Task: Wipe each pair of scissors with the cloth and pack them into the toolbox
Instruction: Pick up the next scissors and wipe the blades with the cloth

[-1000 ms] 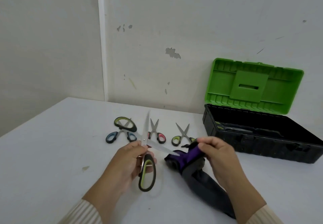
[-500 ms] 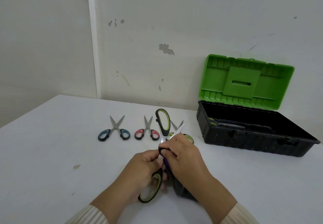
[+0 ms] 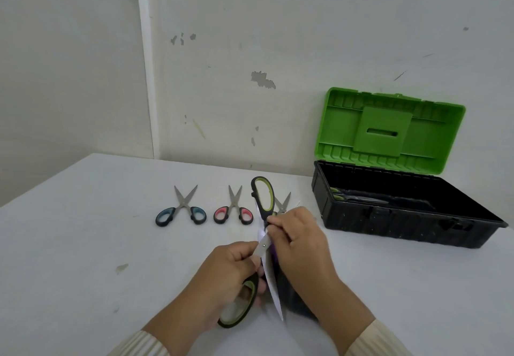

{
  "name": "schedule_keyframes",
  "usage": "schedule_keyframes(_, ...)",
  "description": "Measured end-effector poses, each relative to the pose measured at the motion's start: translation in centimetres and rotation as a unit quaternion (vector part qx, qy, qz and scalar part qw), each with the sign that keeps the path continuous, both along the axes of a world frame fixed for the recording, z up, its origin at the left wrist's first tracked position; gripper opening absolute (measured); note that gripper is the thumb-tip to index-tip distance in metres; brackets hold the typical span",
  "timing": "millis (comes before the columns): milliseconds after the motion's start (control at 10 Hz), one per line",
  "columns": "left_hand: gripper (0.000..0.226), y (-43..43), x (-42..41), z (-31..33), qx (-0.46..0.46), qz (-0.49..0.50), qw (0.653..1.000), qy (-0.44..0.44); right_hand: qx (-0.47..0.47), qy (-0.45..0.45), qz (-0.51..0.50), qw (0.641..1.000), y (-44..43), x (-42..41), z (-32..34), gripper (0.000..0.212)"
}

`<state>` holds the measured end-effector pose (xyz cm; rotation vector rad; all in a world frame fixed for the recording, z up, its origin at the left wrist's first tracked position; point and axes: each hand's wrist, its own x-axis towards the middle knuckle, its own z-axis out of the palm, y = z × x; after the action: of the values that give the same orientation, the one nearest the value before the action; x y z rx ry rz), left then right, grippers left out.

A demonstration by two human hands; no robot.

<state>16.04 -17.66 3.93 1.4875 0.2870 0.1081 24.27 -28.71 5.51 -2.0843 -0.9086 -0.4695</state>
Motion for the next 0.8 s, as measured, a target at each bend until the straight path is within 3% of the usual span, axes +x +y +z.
schedule_keyframes(200,0.023,0.8,-0.2,0.1,0.025,0.002,1.000,0.006,-0.009,0.000,0.051,0.999,0.4,-1.0,-1.0,0.016)
schedule_keyframes(400,0.024,1.0,0.0,0.2,0.046,-0.001,0.998,0.031,0.136,0.055,-0.147,0.978,-2.6,3.1,0.9,0.013)
schedule_keyframes(500,0.024,0.9,0.1,0.6,0.036,0.013,0.999,0.026,0.109,-0.013,-0.068,0.992,-2.2,0.9,1.0,0.010)
schedule_keyframes(600,0.024,0.8,-0.1,0.8,0.041,0.015,0.999,0.020,-0.087,0.010,0.072,0.994,-0.2,-1.4,0.0,0.015)
schedule_keyframes(800,0.024,1.1,-0.1,0.5,0.044,0.005,0.999,0.029,-0.041,0.022,0.025,0.999,0.1,-0.4,-0.1,0.017)
